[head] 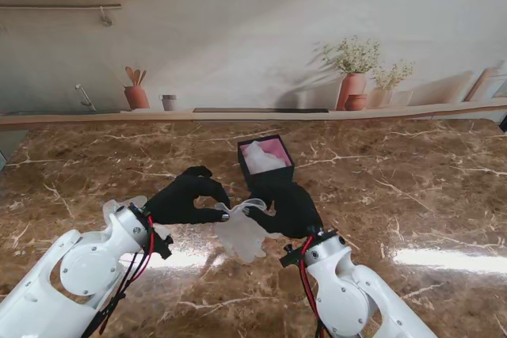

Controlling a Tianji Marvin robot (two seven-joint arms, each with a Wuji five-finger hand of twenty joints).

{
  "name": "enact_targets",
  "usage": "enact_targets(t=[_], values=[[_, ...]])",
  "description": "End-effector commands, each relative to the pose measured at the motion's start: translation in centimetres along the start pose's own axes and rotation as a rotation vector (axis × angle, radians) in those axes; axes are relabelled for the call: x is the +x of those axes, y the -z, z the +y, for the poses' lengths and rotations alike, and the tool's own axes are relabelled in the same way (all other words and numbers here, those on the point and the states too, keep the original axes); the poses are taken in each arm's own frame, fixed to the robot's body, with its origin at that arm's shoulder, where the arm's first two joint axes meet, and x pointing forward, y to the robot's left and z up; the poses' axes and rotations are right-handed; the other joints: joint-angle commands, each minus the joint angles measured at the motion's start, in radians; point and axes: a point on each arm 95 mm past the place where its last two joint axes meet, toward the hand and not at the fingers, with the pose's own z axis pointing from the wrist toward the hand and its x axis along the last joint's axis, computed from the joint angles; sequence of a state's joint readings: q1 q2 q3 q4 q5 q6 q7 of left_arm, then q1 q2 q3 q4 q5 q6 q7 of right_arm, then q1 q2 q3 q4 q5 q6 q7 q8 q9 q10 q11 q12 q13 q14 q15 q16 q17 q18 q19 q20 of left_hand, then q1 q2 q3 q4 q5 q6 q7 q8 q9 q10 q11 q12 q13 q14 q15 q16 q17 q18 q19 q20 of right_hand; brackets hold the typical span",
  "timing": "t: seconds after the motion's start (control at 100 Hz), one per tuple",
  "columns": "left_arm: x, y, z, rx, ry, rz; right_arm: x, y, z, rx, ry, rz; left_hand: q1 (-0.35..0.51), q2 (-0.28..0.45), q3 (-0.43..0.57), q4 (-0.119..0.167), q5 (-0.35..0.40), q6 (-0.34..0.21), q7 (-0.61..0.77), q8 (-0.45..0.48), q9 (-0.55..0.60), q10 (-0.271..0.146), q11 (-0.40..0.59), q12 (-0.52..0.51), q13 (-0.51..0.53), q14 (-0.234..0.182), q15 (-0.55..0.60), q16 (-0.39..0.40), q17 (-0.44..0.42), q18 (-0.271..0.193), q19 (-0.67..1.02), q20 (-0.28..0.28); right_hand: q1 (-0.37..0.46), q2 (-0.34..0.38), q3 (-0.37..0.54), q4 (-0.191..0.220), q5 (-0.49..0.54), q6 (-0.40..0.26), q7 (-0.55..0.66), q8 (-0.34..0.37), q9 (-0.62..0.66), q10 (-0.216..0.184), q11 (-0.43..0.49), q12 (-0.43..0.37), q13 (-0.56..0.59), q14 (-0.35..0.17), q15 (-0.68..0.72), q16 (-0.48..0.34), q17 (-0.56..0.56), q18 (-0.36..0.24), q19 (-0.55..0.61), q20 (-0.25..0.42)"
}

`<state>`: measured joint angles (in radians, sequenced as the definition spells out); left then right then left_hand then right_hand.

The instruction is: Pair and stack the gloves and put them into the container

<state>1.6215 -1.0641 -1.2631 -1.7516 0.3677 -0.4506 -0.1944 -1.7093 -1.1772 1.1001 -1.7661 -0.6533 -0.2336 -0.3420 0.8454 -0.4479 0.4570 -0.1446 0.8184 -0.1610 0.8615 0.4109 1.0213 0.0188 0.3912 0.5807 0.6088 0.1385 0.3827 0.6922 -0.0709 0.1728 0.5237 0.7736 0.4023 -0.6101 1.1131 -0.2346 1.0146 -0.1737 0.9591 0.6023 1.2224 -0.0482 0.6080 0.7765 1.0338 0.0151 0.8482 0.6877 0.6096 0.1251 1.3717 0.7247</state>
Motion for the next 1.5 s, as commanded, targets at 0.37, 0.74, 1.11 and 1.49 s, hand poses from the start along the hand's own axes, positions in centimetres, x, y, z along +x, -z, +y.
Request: enact_targets(t=[0.37, 0.74, 1.11, 1.49], values=[[4.4, 1.6, 1.8, -0.172, 0.084, 0.121, 2.8, 6.8, 3.5, 0.216, 0.020, 0.030, 0.018, 0.093, 0.035, -0.006, 0.033, 0.054, -0.011, 0.203, 0.109, 0.049, 0.032, -0.081, 0.075, 0.039, 0.084, 0.069, -0.004, -0.016, 0.055, -0.025, 0.023, 0.006, -0.001, 0.030, 0.031, 0.040, 0.026, 0.009, 0.099, 0.028, 0.080, 0.052, 0.118, 0.015, 0.185, 0.097, 0.101, 0.003, 0.196, 0.061], [6.6, 2.2, 3.2, -0.221, 0.181, 0.205, 4.4, 8.9, 4.4, 0.255, -0.052, 0.084, 0.000, 0.086, 0.064, -0.014, 0.050, 0.072, -0.005, 0.203, 0.151, 0.054, 0.032, -0.114, 0.101, 0.041, 0.093, 0.070, 0.001, -0.010, 0.094, -0.020, 0.017, -0.012, 0.018, 0.044, 0.044, 0.041, 0.036, 0.049, 0.113, 0.025, 0.096, 0.070, 0.141, 0.005, 0.203, 0.106, 0.130, -0.005, 0.216, 0.056], [2.1, 0.7, 5.7, -0.306, 0.212, 0.036, -1.1, 6.2, 1.9, 0.402, -0.127, -0.093, -0.008, 0.087, 0.086, -0.017, 0.042, 0.090, 0.005, 0.204, 0.148, 0.066, 0.043, -0.121, 0.093, 0.056, 0.107, 0.078, -0.004, -0.001, 0.117, -0.023, 0.026, -0.009, 0.007, 0.041, 0.037, 0.043, 0.030, 0.054, 0.104, 0.027, 0.089, 0.073, 0.130, 0.006, 0.197, 0.106, 0.121, -0.009, 0.216, 0.050], [-2.8, -3.7, 7.2, -0.231, 0.008, -0.200, -8.9, 1.4, -1.3, 0.381, -0.043, -0.245, 0.000, 0.096, 0.060, -0.021, 0.021, 0.069, 0.013, 0.195, 0.117, 0.066, 0.158, -0.025, 0.070, 0.072, 0.191, 0.137, -0.010, -0.004, 0.116, -0.010, 0.015, -0.011, 0.007, 0.016, 0.024, 0.024, 0.020, 0.046, 0.083, 0.021, 0.093, 0.081, 0.103, 0.000, 0.199, 0.110, 0.095, -0.017, 0.212, 0.049]])
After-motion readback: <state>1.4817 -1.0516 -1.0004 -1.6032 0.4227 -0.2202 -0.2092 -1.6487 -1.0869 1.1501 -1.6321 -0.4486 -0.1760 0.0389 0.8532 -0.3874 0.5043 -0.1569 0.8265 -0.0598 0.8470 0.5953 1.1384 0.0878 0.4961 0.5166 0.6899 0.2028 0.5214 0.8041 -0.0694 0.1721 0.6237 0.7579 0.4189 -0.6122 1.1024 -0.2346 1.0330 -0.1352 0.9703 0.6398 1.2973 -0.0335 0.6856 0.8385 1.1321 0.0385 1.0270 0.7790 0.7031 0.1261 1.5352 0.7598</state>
